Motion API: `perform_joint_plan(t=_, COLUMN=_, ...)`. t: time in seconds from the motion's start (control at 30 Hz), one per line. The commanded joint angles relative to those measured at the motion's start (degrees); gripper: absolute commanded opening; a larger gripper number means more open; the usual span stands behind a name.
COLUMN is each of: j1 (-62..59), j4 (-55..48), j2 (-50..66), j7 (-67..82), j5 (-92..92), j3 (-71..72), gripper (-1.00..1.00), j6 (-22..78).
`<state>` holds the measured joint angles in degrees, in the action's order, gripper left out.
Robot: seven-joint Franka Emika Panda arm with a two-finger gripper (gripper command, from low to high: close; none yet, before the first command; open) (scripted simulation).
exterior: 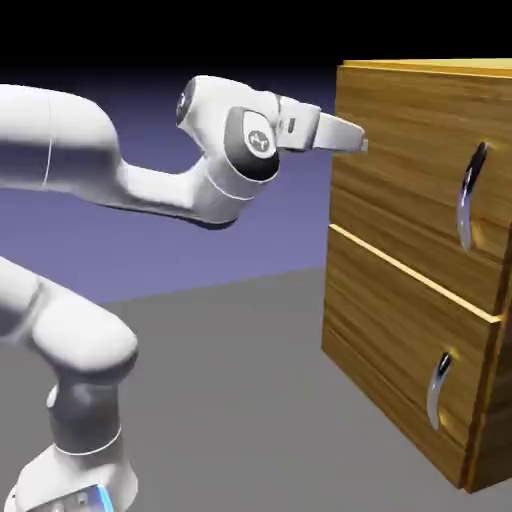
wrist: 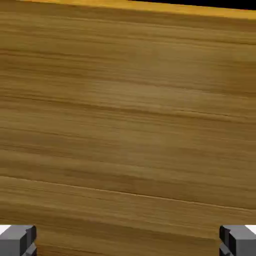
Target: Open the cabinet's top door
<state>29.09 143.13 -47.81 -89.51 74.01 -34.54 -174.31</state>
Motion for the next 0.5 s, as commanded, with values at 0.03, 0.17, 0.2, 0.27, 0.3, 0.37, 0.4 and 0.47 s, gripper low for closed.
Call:
perform_joint_plan(t=0.03, j1=1.91, j4=-1.2, j2=-1.02, j7=-3.17, j5=4.99, j3=-2.33, gripper=0.0, j6=-0.02)
perform_joint_plan(t=0.17, j1=5.74, j4=-3.61, j2=-3.06, j7=-9.51, j5=14.96, j3=-6.98, gripper=0.0, j6=-0.06)
perform_joint_plan(t=0.2, j1=6.7, j4=-4.21, j2=-3.57, j7=-11.09, j5=17.45, j3=-8.14, gripper=0.0, j6=-0.07)
perform_joint_plan(t=0.27, j1=8.61, j4=-5.42, j2=-4.59, j7=-14.26, j5=22.43, j3=-10.47, gripper=0.0, j6=-0.09)
perform_joint_plan(t=0.3, j1=9.57, j4=-6.02, j2=-5.1, j7=-15.85, j5=24.93, j3=-11.63, gripper=0.0, j6=-0.1)
perform_joint_plan(t=0.37, j1=11.48, j4=-7.22, j2=-6.12, j7=-19.02, j5=29.91, j3=-13.96, gripper=0.0, j6=-0.12)
perform_joint_plan(t=0.4, j1=12.44, j4=-7.82, j2=-6.63, j7=-20.6, j5=32.4, j3=-15.12, gripper=0.0, j6=-0.13)
perform_joint_plan(t=0.47, j1=14.35, j4=-9.03, j2=-7.65, j7=-23.77, j5=37.39, j3=-17.45, gripper=0.0, j6=-0.15)
